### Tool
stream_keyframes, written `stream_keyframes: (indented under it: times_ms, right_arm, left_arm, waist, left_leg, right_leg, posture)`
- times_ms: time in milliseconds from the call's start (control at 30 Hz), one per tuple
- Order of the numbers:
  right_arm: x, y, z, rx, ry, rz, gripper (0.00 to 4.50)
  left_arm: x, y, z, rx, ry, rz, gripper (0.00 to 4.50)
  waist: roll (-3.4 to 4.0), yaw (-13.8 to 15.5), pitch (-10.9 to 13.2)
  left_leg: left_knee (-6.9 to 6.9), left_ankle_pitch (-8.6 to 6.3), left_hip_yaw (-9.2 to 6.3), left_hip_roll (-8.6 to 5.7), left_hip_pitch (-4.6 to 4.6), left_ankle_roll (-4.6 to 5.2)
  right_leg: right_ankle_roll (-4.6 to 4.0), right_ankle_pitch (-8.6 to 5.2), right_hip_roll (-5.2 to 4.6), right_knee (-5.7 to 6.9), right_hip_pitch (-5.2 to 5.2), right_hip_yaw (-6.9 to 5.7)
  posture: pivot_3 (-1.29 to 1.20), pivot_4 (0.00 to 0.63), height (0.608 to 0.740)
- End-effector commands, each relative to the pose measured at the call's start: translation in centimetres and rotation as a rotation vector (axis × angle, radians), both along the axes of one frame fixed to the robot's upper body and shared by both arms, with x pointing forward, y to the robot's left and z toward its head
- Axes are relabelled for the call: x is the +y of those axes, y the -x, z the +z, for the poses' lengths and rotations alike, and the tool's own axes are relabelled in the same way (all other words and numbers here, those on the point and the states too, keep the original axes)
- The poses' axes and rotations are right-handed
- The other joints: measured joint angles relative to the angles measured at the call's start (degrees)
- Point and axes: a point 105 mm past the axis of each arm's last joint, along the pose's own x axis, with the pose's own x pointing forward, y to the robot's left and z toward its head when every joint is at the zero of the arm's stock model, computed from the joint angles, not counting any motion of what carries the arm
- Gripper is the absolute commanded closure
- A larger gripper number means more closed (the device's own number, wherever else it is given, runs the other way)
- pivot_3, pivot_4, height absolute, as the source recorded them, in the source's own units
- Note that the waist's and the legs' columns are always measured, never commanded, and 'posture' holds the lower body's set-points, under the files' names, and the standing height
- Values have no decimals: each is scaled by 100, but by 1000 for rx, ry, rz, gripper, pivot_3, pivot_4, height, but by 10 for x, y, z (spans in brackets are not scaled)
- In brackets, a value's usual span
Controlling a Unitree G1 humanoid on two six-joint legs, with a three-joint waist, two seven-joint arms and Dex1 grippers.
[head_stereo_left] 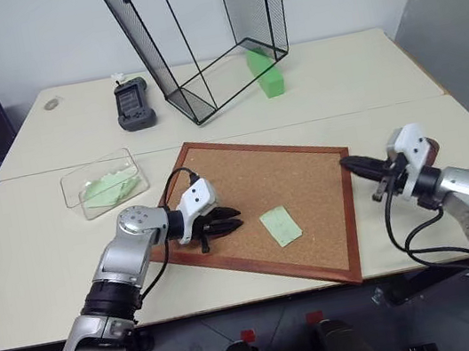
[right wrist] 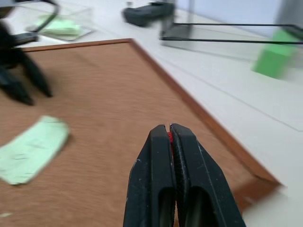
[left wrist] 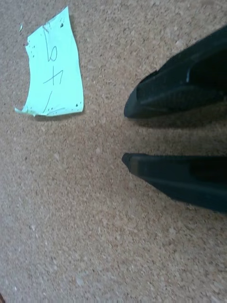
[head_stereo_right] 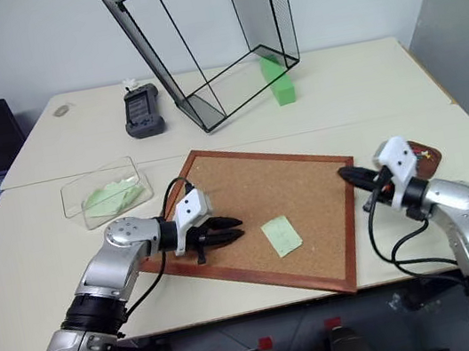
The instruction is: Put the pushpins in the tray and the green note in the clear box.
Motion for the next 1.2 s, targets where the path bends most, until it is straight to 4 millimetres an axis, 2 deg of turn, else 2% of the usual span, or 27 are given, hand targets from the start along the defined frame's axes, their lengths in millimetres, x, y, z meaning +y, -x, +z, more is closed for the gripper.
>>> stream_keyframes:
  times_ms: [33, 100, 167, 400, 700, 733, 767, 933, 1200]
  right_arm:
    - [-45, -17, 17, -69, -7, -222, 4500]
    - [-77, -31, 9, -34, -1, -391, 4500]
    - [-99, -39, -2, 8, 11, -514, 4500]
    - [-129, -53, -16, 77, -37, -677, 4500]
    - [-134, -58, -22, 110, -70, -700, 4500]
    - [-134, -58, -23, 111, -68, -701, 4047]
    - [-134, -58, -23, 111, -69, -701, 4005]
    - [-136, -57, -21, 97, -64, -705, 3090]
    - [-139, -52, -16, 69, -74, -711, 3090]
  left_arm:
    - [5, 4, -17, 64, -43, 15, 4169]
    - [4, 5, -16, 67, -41, 5, 4431]
    - [2, 5, -16, 67, -41, -1, 4431]
    - [2, 9, -16, 77, -44, -19, 4431]
    - [6, 9, -19, 75, -68, -1, 4431]
    - [6, 9, -19, 75, -68, -1, 4500]
    - [6, 9, -19, 75, -67, -1, 4500]
    - [5, 8, -19, 75, -68, 0, 4500]
    - [2, 7, -19, 72, -68, -4, 4500]
  waist:
    - [0, -4, 0]
    - [0, -10, 0]
    - [0, -15, 0]
    - [3, -16, -1]
    - [3, -31, -1]
    - [3, -32, -1]
    - [3, -34, -1]
    - [3, -57, -1]
    - [3, -69, -1]
  left_leg:
    - [-1, 0, 2, 0, 0, 0]
    - [-3, 0, 4, -1, 0, 0]
    - [-4, 0, 6, -1, 0, 0]
    - [-5, -1, 13, -1, -3, 1]
    - [-7, -1, 17, 0, -3, 1]
    - [-7, -1, 17, 0, -3, 1]
    - [-7, -1, 18, 0, -3, 1]
    - [-7, -1, 17, 0, -3, 1]
    - [-6, -1, 16, 1, -3, 1]
  right_leg:
    - [0, 0, -1, 0, -2, 1]
    - [-1, 0, 1, 0, -3, 1]
    - [-1, 0, 2, -1, -4, 1]
    - [-2, 0, 0, -2, -8, 8]
    - [-2, 0, -1, -2, -8, 13]
    - [-2, 0, -1, -3, -8, 14]
    - [-2, 0, -1, -3, -8, 14]
    - [-2, 0, -1, -2, -8, 14]
    - [-2, 0, -1, -2, -8, 13]
  posture:
    - [0, 150, 740]
    - [0, 150, 740]
    - [0, 150, 740]
    - [0, 150, 740]
    - [0, 150, 740]
    - [0, 150, 740]
    - [0, 150, 740]
    - [0, 150, 740]
    - [0, 150, 740]
